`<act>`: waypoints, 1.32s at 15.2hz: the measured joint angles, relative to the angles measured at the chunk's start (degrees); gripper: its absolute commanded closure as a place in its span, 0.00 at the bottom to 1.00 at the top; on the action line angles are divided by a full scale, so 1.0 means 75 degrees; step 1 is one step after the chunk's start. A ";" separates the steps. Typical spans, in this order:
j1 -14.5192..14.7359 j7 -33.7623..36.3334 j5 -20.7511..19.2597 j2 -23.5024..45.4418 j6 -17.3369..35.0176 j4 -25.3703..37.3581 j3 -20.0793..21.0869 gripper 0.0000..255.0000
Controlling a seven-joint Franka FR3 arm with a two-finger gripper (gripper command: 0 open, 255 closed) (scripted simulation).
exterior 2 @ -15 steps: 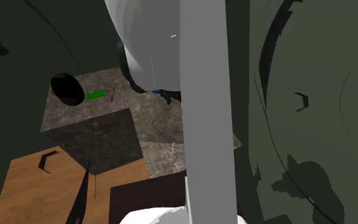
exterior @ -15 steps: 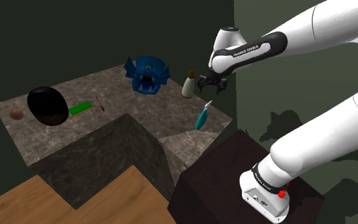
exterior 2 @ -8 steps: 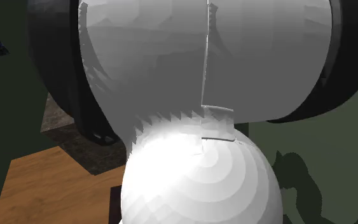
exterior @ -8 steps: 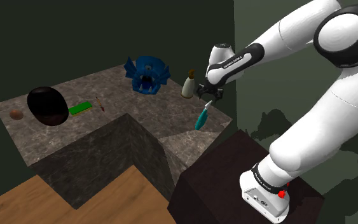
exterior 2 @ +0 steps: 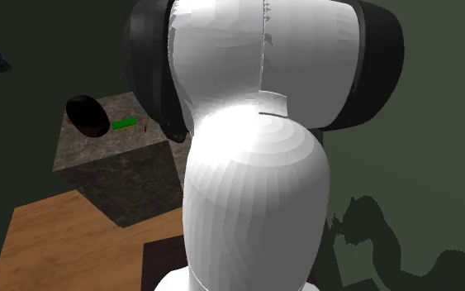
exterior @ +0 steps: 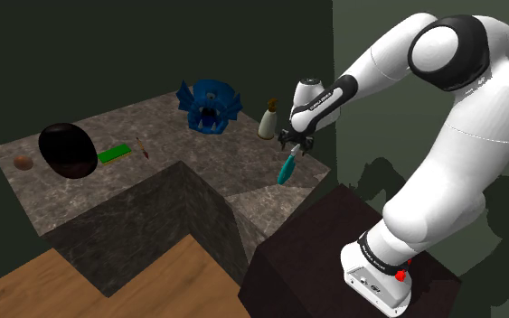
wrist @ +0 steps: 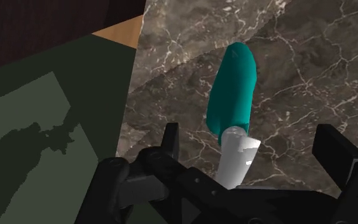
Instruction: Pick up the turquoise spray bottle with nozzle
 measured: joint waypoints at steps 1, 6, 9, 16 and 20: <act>0.0007 0.0034 -0.0035 0.0102 0.0092 0.0008 -0.0020 0.00; 0.0041 0.0150 -0.0154 0.0456 0.0398 0.0054 -0.0087 1.00; 0.0046 0.0159 -0.0159 0.0466 0.0410 0.0057 -0.0089 1.00; 0.0039 0.0142 -0.0145 0.0426 0.0377 0.0051 -0.0081 1.00; -0.0013 0.0014 -0.0032 0.0079 0.0092 -0.0007 -0.0023 1.00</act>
